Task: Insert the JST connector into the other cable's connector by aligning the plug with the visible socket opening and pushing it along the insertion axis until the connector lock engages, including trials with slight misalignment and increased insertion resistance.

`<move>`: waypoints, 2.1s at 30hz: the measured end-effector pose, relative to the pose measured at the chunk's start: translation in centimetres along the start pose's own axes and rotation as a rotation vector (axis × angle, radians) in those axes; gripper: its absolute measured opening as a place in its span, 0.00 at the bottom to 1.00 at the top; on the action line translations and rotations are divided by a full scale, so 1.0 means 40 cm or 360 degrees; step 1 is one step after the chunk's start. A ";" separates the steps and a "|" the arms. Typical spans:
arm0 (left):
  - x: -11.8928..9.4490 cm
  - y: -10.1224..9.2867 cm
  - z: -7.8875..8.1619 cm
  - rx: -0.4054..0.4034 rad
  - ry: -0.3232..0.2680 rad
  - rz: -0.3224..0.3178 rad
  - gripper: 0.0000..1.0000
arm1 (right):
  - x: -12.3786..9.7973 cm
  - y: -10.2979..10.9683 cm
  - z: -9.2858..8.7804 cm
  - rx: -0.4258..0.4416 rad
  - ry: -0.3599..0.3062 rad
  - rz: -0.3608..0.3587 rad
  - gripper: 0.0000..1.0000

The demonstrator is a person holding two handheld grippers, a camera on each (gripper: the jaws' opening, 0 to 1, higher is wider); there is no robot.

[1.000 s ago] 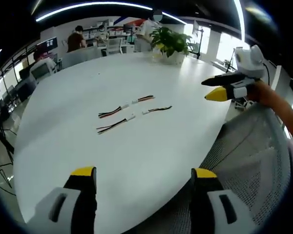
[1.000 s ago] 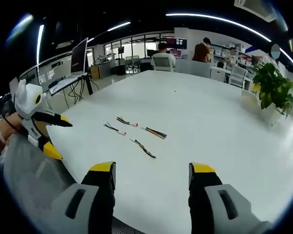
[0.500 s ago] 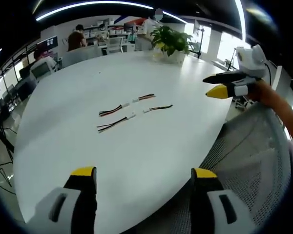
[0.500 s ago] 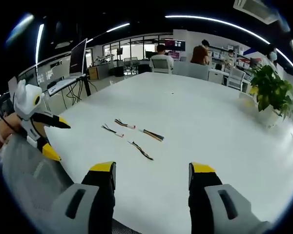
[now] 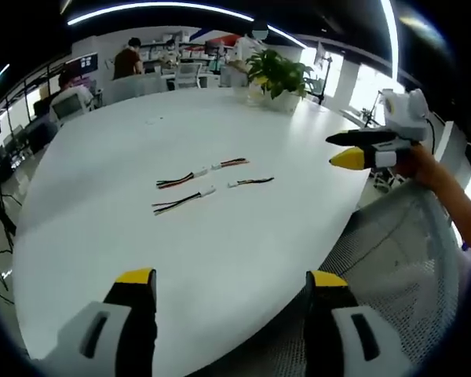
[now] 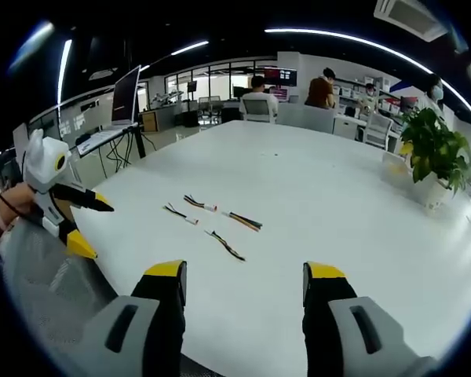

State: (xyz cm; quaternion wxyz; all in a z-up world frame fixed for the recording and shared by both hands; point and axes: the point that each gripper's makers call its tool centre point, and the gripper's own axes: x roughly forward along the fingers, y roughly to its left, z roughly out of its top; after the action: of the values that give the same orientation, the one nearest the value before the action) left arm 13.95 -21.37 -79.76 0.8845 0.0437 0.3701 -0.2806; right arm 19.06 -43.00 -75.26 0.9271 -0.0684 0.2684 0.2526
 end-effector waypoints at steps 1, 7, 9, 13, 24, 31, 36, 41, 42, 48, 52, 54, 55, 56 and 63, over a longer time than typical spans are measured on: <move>-0.001 0.001 0.000 0.0001 -0.0002 0.0007 0.75 | -0.001 0.000 0.001 -0.0002 -0.0002 -0.0003 0.58; 0.001 0.000 -0.009 0.0008 0.0013 0.0013 0.74 | -0.005 -0.009 -0.016 0.0013 0.0039 -0.0039 0.58; 0.002 -0.005 -0.014 0.0001 0.0026 -0.0002 0.74 | -0.006 -0.011 -0.018 0.0021 0.0041 -0.0046 0.58; 0.002 -0.003 -0.016 0.0042 0.0043 0.0021 0.74 | -0.002 -0.008 -0.024 0.0013 0.0066 -0.0043 0.57; 0.009 -0.002 -0.037 0.0106 0.0128 0.0043 0.74 | 0.010 0.011 -0.046 0.0053 0.0131 0.0045 0.57; 0.015 0.008 -0.052 0.0045 0.0176 0.0047 0.74 | 0.016 0.026 -0.049 0.0065 0.0142 0.0103 0.57; 0.014 0.005 -0.052 0.0061 0.0184 0.0050 0.74 | 0.018 0.034 -0.062 0.0070 0.0175 0.0135 0.57; 0.013 0.000 -0.041 0.0066 0.0158 0.0031 0.73 | 0.010 0.038 -0.053 0.0156 0.0133 0.0182 0.57; 0.011 0.004 -0.042 0.0062 0.0162 0.0044 0.74 | 0.010 0.033 -0.051 0.0147 0.0130 0.0173 0.57; 0.005 0.015 -0.029 0.0111 0.0140 0.0095 0.74 | 0.010 0.056 -0.032 0.0073 0.0089 0.0201 0.56; 0.002 0.017 -0.017 0.0095 0.0103 0.0102 0.74 | 0.009 0.063 -0.029 0.0057 0.0085 0.0222 0.55; 0.001 0.022 -0.016 0.0084 0.0108 0.0118 0.74 | 0.010 0.061 -0.027 0.0072 0.0079 0.0225 0.55; 0.000 0.024 -0.016 0.0074 0.0116 0.0125 0.74 | 0.010 0.059 -0.025 0.0089 0.0077 0.0226 0.55; 0.000 0.024 -0.016 0.0059 0.0123 0.0123 0.73 | 0.009 0.056 -0.026 0.0099 0.0078 0.0222 0.55; -0.017 0.018 0.032 0.0113 0.0081 0.0158 0.73 | 0.003 0.058 -0.023 0.0087 0.0102 0.0228 0.55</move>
State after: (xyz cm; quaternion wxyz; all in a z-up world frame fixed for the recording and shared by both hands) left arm 14.76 -20.79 -78.46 0.8856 0.1004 0.3797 -0.2481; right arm 17.56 -41.18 -76.07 0.8991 -0.0318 0.3090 0.3085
